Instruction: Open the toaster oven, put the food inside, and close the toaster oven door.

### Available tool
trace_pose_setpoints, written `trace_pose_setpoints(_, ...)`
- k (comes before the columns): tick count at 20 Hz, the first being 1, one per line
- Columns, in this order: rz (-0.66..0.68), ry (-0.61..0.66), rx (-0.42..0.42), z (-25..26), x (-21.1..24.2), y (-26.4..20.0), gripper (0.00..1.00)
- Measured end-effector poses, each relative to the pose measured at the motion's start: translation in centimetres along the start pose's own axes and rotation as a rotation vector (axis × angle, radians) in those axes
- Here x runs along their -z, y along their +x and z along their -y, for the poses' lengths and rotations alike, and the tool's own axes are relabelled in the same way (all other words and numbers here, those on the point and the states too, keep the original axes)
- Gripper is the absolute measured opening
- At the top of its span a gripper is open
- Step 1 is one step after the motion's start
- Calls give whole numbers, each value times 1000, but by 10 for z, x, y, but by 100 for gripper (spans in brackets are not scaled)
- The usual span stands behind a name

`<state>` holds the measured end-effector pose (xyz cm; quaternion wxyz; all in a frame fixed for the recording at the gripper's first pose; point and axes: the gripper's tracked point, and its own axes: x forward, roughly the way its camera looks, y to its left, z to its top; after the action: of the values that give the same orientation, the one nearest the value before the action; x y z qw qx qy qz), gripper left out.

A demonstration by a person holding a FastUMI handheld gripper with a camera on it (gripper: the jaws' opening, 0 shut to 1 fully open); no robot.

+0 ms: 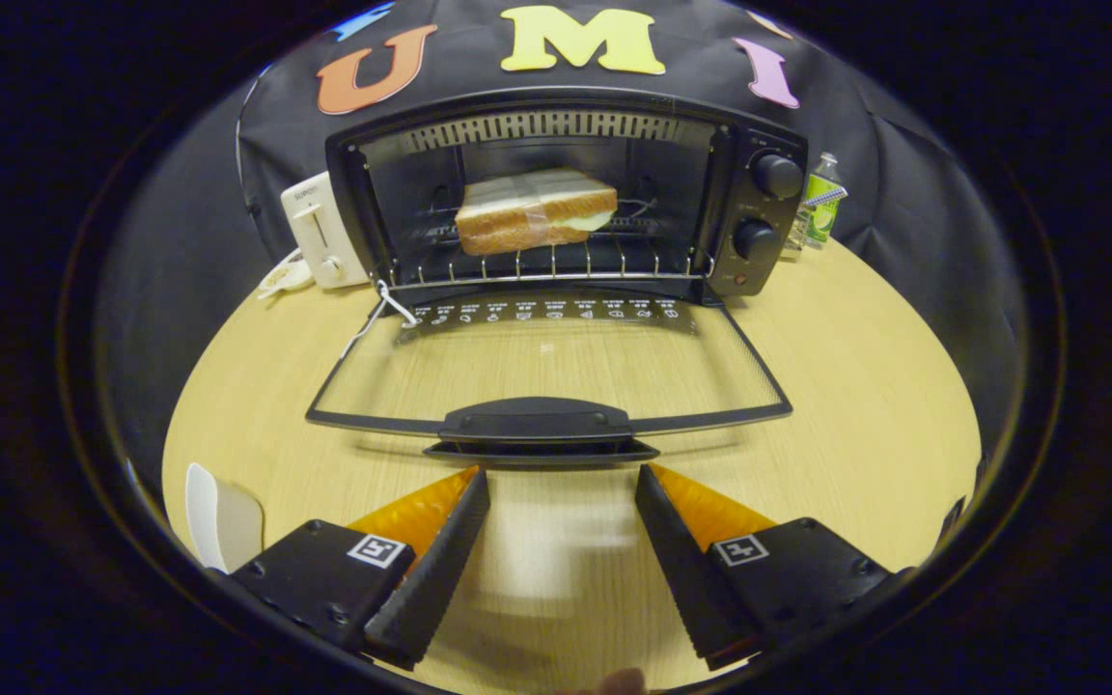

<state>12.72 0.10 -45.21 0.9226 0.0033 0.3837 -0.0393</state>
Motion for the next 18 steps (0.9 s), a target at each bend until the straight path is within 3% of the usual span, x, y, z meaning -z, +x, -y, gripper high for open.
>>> trace_pose_setpoints(10, 56, -4, -42, 0, -28, -39, 100)
trace_pose_setpoints(18, 278, 9, -43, 10, -125, -107, 100)
